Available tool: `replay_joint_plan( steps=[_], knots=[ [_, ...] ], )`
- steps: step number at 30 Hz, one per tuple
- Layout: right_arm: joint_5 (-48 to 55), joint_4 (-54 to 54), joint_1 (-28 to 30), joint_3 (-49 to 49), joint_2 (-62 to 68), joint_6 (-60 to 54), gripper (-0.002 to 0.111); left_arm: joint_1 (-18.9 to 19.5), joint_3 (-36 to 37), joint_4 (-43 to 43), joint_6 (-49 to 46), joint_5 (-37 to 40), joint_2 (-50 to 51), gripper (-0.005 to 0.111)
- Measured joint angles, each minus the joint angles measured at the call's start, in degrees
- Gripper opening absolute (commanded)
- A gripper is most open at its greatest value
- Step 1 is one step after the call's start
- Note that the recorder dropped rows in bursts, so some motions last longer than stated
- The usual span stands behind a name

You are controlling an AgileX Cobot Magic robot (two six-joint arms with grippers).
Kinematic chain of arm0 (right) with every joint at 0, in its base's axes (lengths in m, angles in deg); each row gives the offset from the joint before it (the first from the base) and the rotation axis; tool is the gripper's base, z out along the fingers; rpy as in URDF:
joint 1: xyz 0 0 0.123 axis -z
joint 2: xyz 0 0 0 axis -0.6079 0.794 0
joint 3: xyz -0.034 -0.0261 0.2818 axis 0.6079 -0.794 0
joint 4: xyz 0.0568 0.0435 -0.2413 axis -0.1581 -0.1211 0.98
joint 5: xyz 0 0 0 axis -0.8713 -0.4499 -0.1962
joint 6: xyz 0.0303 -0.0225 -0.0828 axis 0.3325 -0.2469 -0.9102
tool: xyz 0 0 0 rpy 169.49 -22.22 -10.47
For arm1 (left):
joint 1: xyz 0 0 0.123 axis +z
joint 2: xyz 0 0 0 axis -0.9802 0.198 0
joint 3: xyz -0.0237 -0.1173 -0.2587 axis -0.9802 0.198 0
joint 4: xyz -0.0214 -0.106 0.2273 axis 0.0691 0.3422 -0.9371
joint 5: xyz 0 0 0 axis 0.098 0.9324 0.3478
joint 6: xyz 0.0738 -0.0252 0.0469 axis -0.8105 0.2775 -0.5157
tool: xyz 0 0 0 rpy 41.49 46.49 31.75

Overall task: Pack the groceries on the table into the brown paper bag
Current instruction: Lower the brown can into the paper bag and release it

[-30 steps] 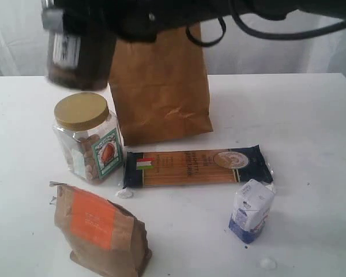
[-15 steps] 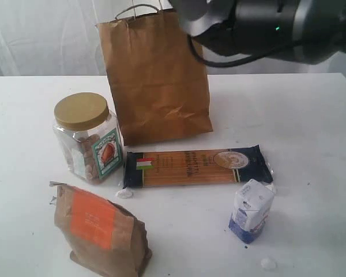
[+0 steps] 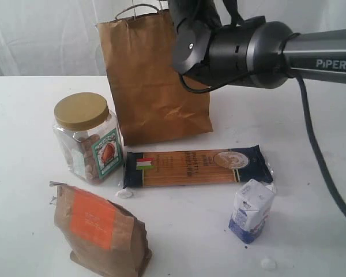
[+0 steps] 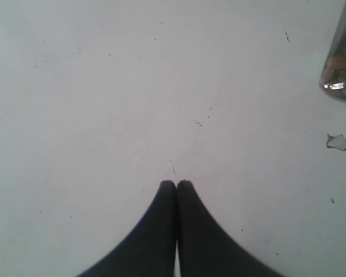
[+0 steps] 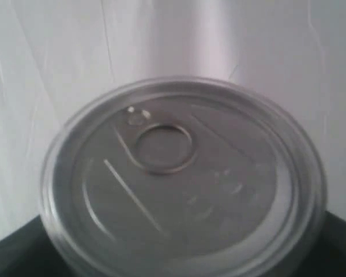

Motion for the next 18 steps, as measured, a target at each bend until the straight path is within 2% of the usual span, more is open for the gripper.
replay_joint_plan(
  steps=[9,18],
  knots=[
    [-2.11,-0.14,2.13,0.00,2.28,2.17,0.000,0.00,0.00,0.00,0.00,0.00,0.00,0.000],
    [-8.65,-0.17,5.43,0.00,7.42,21.86,0.000,0.00,0.00,0.00,0.00,0.00,0.00,0.000]
  ],
)
